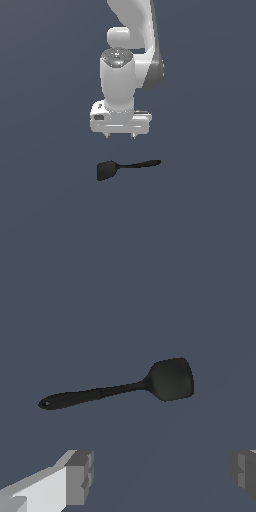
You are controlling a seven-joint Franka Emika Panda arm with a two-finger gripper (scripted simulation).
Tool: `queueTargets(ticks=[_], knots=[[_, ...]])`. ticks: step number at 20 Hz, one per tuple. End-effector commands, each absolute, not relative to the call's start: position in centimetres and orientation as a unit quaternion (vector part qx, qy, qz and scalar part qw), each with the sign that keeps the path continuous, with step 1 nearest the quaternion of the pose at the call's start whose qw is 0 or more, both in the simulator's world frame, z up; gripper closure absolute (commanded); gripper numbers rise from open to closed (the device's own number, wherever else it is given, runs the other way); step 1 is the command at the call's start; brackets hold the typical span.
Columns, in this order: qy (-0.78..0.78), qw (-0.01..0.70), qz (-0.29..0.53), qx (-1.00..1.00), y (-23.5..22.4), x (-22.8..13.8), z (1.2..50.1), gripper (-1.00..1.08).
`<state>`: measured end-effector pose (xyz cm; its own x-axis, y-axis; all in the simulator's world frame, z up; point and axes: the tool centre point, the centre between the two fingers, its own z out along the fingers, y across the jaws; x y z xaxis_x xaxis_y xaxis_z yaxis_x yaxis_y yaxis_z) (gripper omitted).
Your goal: Pick up the object and move it to a goal position.
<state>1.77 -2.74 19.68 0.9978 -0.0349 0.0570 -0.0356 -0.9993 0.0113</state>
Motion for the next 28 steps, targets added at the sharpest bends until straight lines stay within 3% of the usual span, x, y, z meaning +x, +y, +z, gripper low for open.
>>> queueTargets(ticks=[1, 10, 28], knots=[[-0.018, 0.006, 0.028, 0.999, -2.7, 1.8, 19.7, -0.92], [0.0, -0.009, 0.035, 0.999, 0.0, 2.4, 20.6, -0.92], [-0.09, -0.014, 0.028, 0.995, 0.1, 3.0, 18.8, -0.92]])
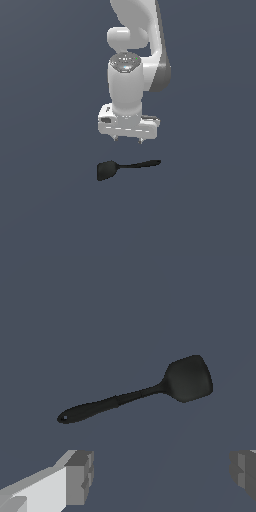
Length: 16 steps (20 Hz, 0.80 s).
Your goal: Pick up the object and move it to a goal position.
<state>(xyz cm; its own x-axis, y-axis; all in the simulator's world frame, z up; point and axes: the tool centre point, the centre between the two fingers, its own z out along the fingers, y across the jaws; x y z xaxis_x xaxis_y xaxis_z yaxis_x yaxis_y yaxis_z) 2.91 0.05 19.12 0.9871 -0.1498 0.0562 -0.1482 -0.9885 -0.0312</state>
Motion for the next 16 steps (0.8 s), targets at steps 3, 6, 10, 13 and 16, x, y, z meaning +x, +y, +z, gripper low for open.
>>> queueTargets(ticks=[3, 6, 10, 13, 16], knots=[[0.125, 0.016, -0.025, -0.992, 0.1, 3.2, 18.1, -0.92], [0.166, 0.017, -0.022, -0.986, 0.2, 3.5, 17.3, -0.92], [0.22, 0.018, -0.018, -0.975, 0.2, 3.8, 16.1, -0.92], [0.261, 0.018, -0.015, -0.965, 0.3, 4.0, 15.3, -0.92], [0.3, 0.018, -0.012, -0.954, 0.3, 4.2, 14.4, -0.92]])
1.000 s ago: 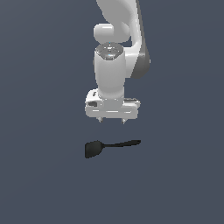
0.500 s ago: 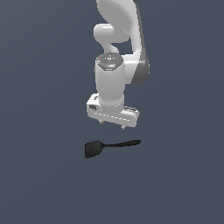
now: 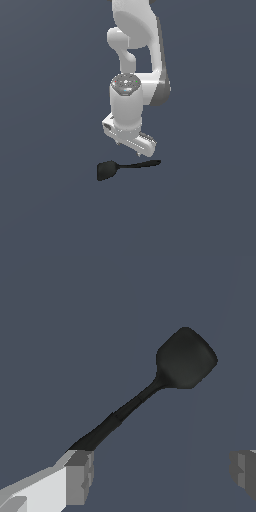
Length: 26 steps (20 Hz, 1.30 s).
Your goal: Pick up the object and move it to a goal position.
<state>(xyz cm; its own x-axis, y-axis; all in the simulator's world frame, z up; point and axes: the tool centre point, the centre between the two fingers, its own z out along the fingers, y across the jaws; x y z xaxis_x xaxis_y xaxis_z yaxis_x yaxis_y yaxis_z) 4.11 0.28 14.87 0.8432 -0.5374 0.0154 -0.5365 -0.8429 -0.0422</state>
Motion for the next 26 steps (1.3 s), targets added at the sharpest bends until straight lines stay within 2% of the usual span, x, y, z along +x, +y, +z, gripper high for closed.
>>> queueTargets(ticks=[1, 26], knots=[[0.313, 0.018, -0.011, -0.949, 0.3, 4.3, 14.2, -0.92], [0.593, 0.003, 0.0, -0.805, 0.5, 5.5, 7.6, -0.92]])
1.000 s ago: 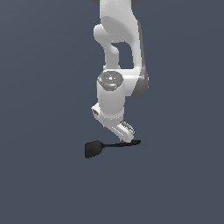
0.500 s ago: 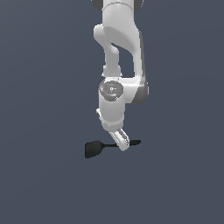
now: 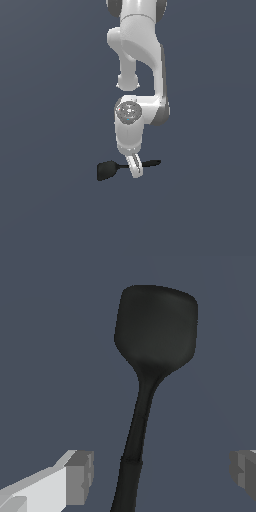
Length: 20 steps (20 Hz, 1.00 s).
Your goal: Pick up the object and move it to a goal position.
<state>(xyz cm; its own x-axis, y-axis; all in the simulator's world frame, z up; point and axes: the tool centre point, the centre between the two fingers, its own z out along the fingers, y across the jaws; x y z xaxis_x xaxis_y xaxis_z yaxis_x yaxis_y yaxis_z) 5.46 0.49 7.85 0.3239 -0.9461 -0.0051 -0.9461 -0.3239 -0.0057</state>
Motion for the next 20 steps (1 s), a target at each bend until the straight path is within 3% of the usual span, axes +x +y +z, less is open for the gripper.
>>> queueTargets(ticks=[1, 20], knots=[[0.599, 0.002, 0.0, -0.801, 0.5, 5.5, 7.4, -0.92], [0.625, 0.0, 0.0, -0.78, 0.5, 5.5, 4.2, -0.92]])
